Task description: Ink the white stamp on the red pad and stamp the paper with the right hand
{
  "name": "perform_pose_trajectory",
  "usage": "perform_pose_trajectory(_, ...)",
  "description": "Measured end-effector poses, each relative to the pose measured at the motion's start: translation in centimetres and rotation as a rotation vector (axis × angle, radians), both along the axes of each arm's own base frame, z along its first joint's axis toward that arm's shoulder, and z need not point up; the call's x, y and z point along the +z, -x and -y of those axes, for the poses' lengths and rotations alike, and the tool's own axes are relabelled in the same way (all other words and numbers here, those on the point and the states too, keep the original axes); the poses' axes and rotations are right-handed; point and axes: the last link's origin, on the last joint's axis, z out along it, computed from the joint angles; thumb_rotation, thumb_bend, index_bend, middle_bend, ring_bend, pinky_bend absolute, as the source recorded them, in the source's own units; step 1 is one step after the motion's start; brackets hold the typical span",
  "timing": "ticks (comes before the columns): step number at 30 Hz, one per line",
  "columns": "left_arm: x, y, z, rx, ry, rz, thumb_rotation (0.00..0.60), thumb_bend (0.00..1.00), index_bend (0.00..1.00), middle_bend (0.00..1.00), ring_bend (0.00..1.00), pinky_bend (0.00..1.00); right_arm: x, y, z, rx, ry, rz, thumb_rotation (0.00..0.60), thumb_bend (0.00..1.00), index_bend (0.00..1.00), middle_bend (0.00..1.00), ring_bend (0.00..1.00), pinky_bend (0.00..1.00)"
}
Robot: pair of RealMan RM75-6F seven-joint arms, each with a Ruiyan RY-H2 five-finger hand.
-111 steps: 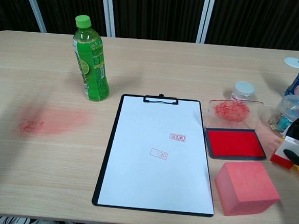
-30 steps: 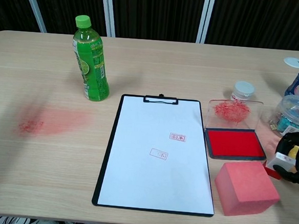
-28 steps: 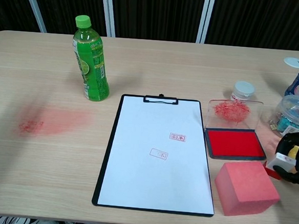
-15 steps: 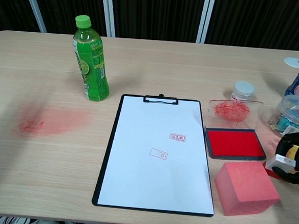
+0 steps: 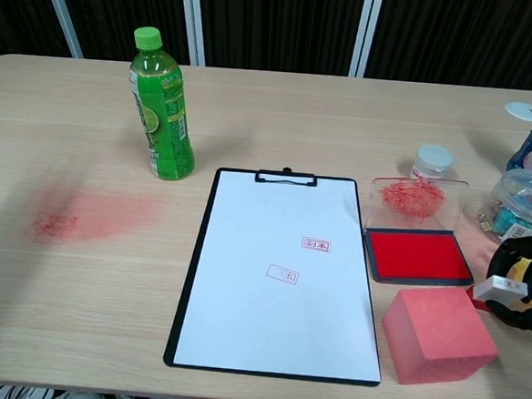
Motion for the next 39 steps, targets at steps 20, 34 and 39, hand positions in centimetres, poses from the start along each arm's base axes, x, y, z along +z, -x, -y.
perform_pose_trajectory(20,0.0,-0.1,0.0,-0.003,0.003,0.002,0.6,0.01,0.0,0.0,0.0,0.0,0.5,-0.7,-0.1,-0.001,-0.03,-0.018,0.6,0.24,0.21,0.29,0.38,0.69)
perform_pose_trajectory(34,0.1,-0.1,0.1,-0.015,0.006,-0.004,0.6,0.01,0.0,0.0,0.0,0.0,7.6,-1.7,-0.6,0.169,0.064,-0.042,0.6,0.16,0.03,0.03,0.04,0.24)
perform_pose_trajectory(39,0.1,0.0,0.2,-0.022,0.01,-0.025,0.6,0.01,0.0,0.0,0.0,0.0,12.6,-0.5,-1.1,0.213,0.118,-0.136,0.6,0.13,0.0,0.0,0.0,0.21)
